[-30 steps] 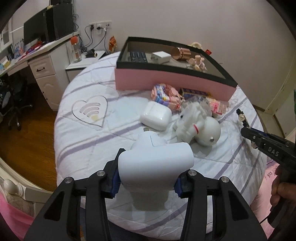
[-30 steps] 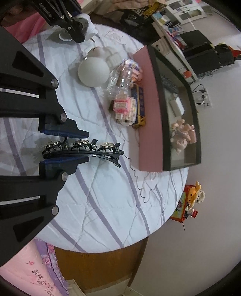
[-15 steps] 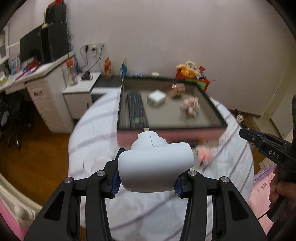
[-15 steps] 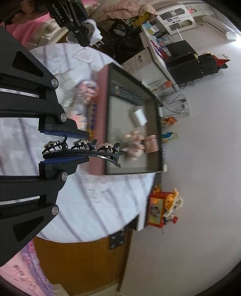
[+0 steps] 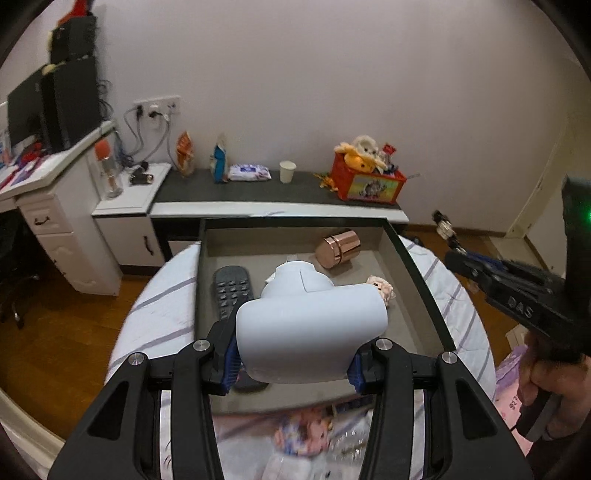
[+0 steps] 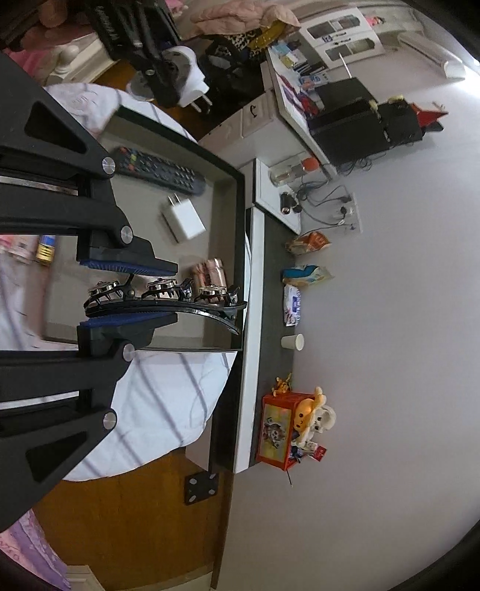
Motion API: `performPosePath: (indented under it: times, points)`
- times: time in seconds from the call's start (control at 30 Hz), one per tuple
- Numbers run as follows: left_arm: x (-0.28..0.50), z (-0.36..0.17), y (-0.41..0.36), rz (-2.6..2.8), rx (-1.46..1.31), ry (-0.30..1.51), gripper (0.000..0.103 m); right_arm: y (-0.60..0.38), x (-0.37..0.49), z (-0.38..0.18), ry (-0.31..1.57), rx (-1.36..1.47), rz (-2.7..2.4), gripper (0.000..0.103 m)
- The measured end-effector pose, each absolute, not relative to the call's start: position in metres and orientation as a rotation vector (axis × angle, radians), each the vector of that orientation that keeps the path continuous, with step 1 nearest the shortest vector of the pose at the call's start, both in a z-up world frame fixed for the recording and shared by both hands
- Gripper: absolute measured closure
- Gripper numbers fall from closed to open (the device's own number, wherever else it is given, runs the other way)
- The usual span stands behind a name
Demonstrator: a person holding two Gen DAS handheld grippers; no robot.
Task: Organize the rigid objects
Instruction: 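Carry the foam block and hair clip into the pink box and open both grippers, then withdraw both grippers from the box toward the remaining items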
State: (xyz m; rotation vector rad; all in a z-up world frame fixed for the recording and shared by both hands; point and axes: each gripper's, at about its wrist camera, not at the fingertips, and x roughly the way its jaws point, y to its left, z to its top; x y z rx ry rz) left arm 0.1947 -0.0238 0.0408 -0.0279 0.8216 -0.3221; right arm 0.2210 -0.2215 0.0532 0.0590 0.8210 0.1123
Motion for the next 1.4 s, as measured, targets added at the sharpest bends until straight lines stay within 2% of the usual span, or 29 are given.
performPosePath:
  times: [0.33,0.53,0.6,0.67,0.73,0.77,0.8,0.83,0.87,0.9,1.07,1.17,1.4]
  points:
    - [0.249,-0.025,-0.072,-0.348,0.008,0.973,0.058,-0.220,0.293,0.000,0.962,0.032,0.101,0.084]
    - [0.265,-0.047,-0.083,-0.323,0.050,1.040,0.057,-0.221,0.313,-0.019,1.012,0.007,0.091,0.084]
    - [0.268,-0.051,-0.085,-0.300,0.069,1.053,0.050,-0.221,0.316,-0.024,1.027,-0.004,0.081,0.084]
    - [0.268,-0.052,-0.084,-0.291,0.067,1.055,0.025,-0.222,0.316,-0.027,1.032,-0.004,0.080,0.082]
    - [0.264,-0.048,-0.082,-0.286,0.061,1.038,0.013,-0.223,0.312,-0.026,1.021,0.013,0.095,0.069]
    - [0.261,-0.044,-0.080,-0.287,0.055,1.024,0.008,-0.222,0.309,-0.025,1.015,0.027,0.118,0.058]
    - [0.258,-0.041,-0.079,-0.290,0.051,1.015,0.006,-0.220,0.306,-0.022,1.006,0.038,0.140,0.047]
    - [0.255,-0.037,-0.076,-0.292,0.045,1.005,0.004,-0.218,0.303,-0.019,0.997,0.038,0.152,0.042]
    - [0.250,-0.032,-0.074,-0.291,0.038,0.993,0.003,-0.216,0.300,-0.015,0.985,0.028,0.149,0.022]
    - [0.247,-0.028,-0.071,-0.288,0.034,0.983,0.003,-0.213,0.295,-0.010,0.965,0.019,0.144,0.017]
    - [0.212,0.010,-0.043,-0.278,-0.019,0.889,0.000,-0.221,0.270,0.018,0.889,0.115,0.143,0.014]
    - [0.185,0.034,-0.024,-0.262,-0.042,0.826,0.000,-0.227,0.246,0.039,0.832,0.192,0.159,0.000]
    - [0.117,0.068,0.019,-0.212,-0.067,0.717,0.000,-0.223,0.163,0.085,0.721,0.213,0.190,0.000]
